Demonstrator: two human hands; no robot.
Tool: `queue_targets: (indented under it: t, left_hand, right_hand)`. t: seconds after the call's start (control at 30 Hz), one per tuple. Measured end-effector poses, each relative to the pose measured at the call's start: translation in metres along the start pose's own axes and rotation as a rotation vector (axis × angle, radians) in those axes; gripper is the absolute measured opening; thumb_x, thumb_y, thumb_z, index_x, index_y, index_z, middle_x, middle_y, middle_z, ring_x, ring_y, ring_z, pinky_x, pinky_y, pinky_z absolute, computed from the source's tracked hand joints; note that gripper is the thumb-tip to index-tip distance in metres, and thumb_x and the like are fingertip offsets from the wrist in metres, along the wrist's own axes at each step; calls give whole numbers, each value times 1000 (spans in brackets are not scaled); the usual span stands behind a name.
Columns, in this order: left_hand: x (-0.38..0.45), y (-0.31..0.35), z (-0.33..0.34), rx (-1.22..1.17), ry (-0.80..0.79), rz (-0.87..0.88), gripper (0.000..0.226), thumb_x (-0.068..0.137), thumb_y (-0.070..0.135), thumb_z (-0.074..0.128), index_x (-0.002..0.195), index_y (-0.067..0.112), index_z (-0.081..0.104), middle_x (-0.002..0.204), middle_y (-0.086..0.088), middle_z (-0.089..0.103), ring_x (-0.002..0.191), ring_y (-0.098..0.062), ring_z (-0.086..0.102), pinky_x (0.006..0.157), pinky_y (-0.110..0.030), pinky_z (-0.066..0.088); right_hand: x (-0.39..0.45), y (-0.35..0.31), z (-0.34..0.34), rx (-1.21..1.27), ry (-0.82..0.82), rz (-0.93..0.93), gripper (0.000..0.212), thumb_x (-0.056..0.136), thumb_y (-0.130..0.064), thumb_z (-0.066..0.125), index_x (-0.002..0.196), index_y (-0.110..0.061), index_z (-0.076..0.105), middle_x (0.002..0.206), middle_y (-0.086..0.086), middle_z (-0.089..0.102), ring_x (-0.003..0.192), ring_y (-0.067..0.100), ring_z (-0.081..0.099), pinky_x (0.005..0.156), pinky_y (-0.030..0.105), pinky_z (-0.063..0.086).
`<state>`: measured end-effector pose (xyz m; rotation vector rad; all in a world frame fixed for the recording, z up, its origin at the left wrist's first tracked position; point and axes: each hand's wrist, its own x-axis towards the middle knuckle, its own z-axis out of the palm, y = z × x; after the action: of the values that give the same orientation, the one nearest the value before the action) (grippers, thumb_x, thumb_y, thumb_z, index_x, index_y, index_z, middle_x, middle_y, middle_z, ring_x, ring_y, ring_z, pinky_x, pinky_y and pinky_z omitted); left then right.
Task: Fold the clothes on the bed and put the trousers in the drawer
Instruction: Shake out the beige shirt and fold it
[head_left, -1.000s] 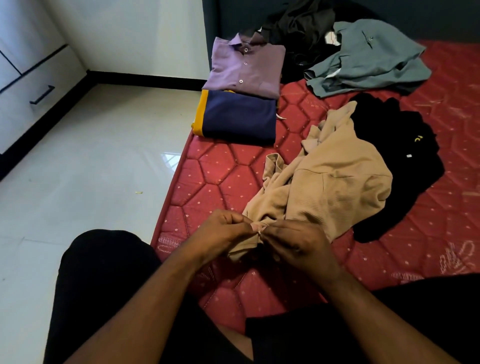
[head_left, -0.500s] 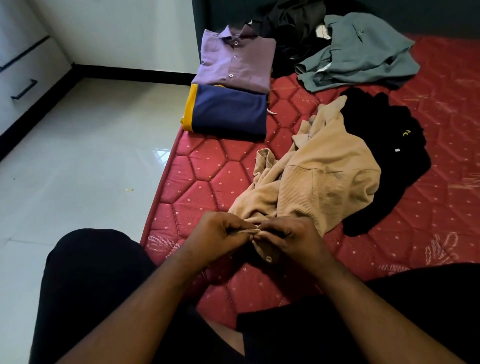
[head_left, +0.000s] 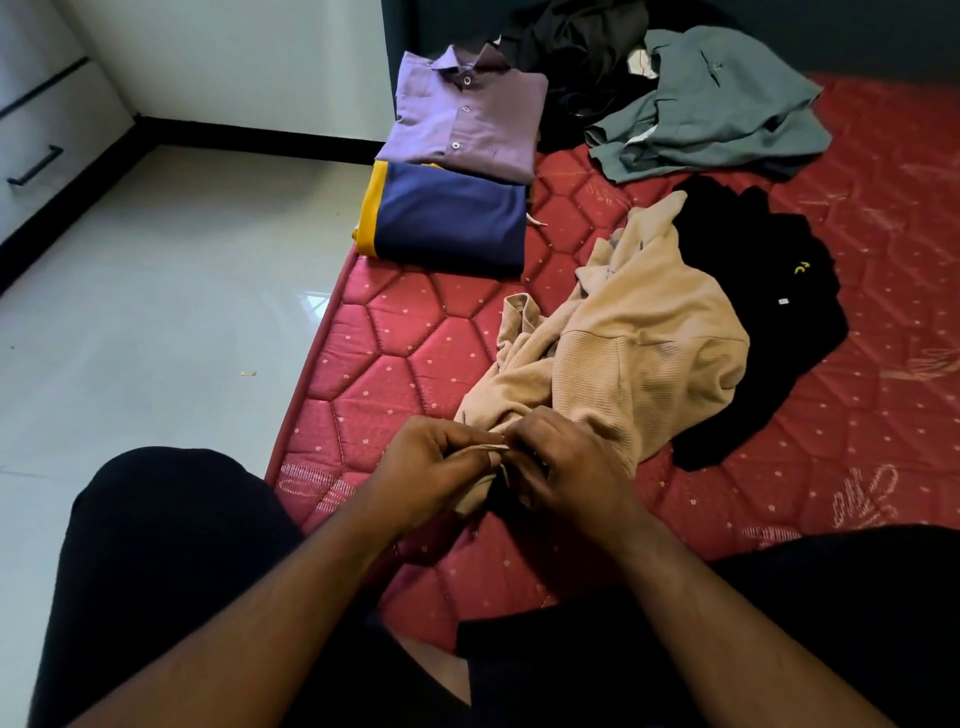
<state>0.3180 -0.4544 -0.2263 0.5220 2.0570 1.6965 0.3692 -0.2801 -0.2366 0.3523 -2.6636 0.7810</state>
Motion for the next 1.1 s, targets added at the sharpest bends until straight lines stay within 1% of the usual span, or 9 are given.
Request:
queue_targets:
  t: [0.07,0.17,0.23,0.33,0.53,0.77,0.87,1.0,1.1]
  left_hand:
    - [-3,1,5,2,41,30,33,86,-9,65,90,22,76,81,6,76,73,-2,68,69,-15,52]
    - [-6,2,15,-86,136,47,43,87,-7,64,81,33,78,76,-15,74,65,-12,62,61,-16,49]
    - [-5,3,25,-167,175,4,31,88,-4,64,86,23,80,70,-20,71,58,-18,60,55,-22,48]
    - [3,-2,32,-251,89,-137,12,92,0,61,94,2,73,56,-7,65,47,-10,56,50,-19,44]
    - [21,-15,11,-163,-150,-261,7,91,5,64,91,1,70,83,-17,67,78,-25,59,73,-33,48]
    - [12,-15,1,-87,-51,-16,9,84,11,65,86,16,72,77,3,72,72,-6,64,67,-20,51]
    - [11,-18,10,205,29,94,18,89,5,59,89,21,66,80,9,68,75,-3,62,70,-22,48]
    - [4,-20,21,697,167,327,27,82,24,47,99,19,67,87,6,68,77,-8,58,63,-20,41]
    - [1,-19,30,574,306,332,23,81,17,54,96,14,71,85,4,70,75,-9,61,66,-16,44]
  right_hand:
    - [-1,-1,0,-22,0,4,20,89,-32,52,95,-16,62,99,-4,60,76,17,61,53,35,51]
    - [-1,-2,-2,-33,1,17,19,89,-29,49,94,-14,61,95,-4,62,76,17,61,53,37,50]
    - [-1,-1,-3,-112,20,20,14,89,-23,49,88,-13,58,82,-2,59,69,20,59,50,37,48]
    - [-2,1,-6,-239,68,13,13,84,-22,49,75,-14,51,66,0,55,54,23,55,41,32,38]
    - [-5,0,-2,-192,9,9,16,84,-26,47,73,-14,47,63,0,52,52,19,49,42,28,33]
    - [-2,7,1,429,-109,351,12,86,-22,67,80,-25,57,79,-7,65,72,7,61,66,28,49]
    - [0,9,-1,706,-186,542,17,86,-8,70,95,-22,71,90,-1,73,84,11,67,77,28,52]
    - [3,13,-2,633,-242,548,15,86,-4,68,89,-17,75,85,-3,74,80,5,66,76,25,51]
    - [3,10,3,341,-44,445,8,83,-13,69,82,-17,76,75,-13,70,71,6,66,67,31,54]
